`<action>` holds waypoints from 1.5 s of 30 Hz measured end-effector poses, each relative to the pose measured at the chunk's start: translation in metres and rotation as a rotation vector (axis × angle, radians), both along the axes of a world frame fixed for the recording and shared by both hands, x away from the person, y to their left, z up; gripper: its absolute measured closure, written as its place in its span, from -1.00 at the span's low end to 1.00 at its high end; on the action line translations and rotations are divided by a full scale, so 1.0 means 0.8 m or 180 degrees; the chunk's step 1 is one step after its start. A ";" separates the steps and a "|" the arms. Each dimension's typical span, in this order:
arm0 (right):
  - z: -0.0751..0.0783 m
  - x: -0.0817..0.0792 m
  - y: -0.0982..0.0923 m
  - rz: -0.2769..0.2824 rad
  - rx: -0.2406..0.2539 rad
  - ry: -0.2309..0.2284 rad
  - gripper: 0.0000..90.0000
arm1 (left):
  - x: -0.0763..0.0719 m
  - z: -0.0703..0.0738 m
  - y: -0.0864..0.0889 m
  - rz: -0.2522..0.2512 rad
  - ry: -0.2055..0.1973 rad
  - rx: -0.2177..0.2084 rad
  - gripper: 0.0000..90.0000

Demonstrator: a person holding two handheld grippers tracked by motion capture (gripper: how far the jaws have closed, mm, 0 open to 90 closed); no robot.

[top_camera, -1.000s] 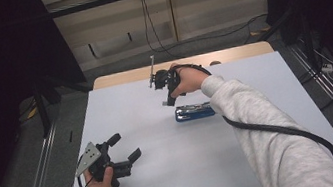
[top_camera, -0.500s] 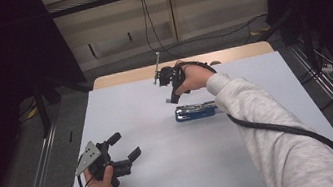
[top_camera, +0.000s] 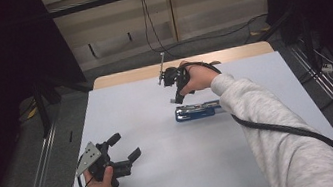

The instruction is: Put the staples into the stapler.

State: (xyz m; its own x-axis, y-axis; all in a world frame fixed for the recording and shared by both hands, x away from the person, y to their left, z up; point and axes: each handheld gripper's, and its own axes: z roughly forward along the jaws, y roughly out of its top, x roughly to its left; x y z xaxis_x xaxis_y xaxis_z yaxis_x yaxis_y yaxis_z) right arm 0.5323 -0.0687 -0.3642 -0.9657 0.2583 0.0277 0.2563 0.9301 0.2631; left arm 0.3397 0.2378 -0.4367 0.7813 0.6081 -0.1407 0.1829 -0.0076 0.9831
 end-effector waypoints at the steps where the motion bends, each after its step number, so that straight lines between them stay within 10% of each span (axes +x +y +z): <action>1: -0.001 -0.001 0.000 0.0001 -0.0001 0.0007 0.74 | 0.000 0.000 0.000 0.0004 0.0001 0.0004 -0.92; 45: -0.014 -0.007 -0.020 0.0028 0.0035 0.0034 0.74 | 0.000 -0.001 -0.003 0.0003 0.0022 0.0049 -0.92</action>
State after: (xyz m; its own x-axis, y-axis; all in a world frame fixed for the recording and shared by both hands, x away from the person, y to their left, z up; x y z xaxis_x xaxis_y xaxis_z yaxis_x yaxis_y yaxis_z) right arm 0.5267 -0.0844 -0.3752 -0.9675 0.2494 0.0410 0.2510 0.9294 0.2707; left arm 0.3393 0.2356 -0.4376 0.7799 0.6109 -0.1366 0.1896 -0.0226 0.9816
